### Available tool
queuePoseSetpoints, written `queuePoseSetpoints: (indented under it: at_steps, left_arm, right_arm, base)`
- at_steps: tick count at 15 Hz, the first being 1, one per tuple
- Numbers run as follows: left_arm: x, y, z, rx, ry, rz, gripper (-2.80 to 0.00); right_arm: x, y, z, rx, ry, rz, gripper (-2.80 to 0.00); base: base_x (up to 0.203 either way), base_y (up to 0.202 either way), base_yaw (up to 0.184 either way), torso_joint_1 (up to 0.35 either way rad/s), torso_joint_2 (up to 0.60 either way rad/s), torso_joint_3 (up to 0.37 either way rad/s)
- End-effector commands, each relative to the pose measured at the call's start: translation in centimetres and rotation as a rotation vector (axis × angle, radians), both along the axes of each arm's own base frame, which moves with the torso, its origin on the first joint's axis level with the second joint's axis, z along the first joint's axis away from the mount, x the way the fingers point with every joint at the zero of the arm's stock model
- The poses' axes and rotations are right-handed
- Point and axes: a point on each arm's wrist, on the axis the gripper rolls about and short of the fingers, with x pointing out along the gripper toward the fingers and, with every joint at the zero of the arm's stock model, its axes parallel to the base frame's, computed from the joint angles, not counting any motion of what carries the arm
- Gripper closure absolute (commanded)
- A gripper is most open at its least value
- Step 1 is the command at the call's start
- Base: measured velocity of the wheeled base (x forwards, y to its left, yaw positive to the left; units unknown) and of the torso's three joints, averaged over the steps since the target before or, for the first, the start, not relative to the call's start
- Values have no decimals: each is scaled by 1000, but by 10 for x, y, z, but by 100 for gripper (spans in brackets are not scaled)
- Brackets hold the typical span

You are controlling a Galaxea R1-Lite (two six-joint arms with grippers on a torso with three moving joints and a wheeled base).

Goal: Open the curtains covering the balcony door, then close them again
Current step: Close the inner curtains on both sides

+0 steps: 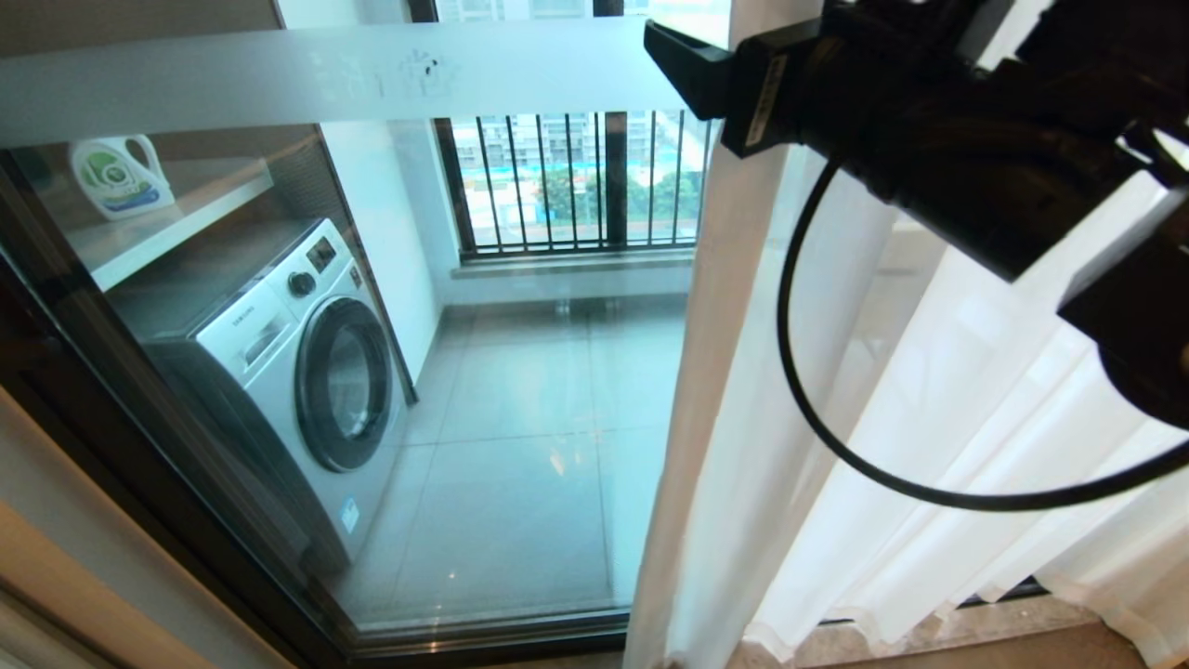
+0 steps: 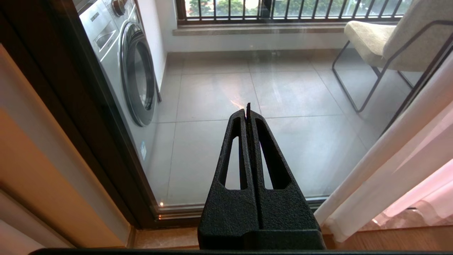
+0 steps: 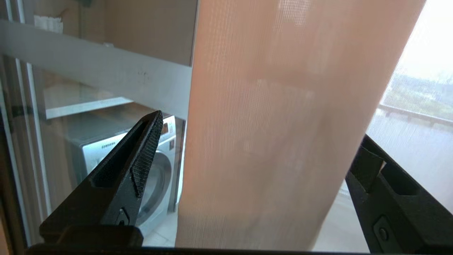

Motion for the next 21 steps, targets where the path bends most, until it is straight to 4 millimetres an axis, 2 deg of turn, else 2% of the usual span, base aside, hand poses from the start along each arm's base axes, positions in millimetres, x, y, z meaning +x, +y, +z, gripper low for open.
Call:
queuePoseSetpoints:
  at_steps: [1,4,7,14,18,21]
  left_arm:
    - [0,0,0,-1,0,0,0]
    - [0,0,0,-1,0,0,0]
    - [0,0,0,-1,0,0,0]
    - [0,0,0,-1,0,0,0]
    - [0,0,0,-1,0,0,0]
    - [0,0,0,-1,0,0,0]
  right_arm:
    - [-21,-19,4,8,-13,1,-280]
    - [-34,-31,2,4,-8,1,-280]
    - [-42,-38,7,31,-38,1,-280]
    - [-63,-56,2,29,-34,7,-280]
    - [-82,-52,-1,42,-26,86,-280]
    - [-93,-57,-9,30,-11,107,-280]
  base:
    - [0,0,0,0,0,0]
    - [0,0,0,0,0,0]
    - [0,0,0,0,0,0]
    - [0,0,0,0,0,0]
    - [0,0,0,0,0,0]
    - [0,0,0,0,0,0]
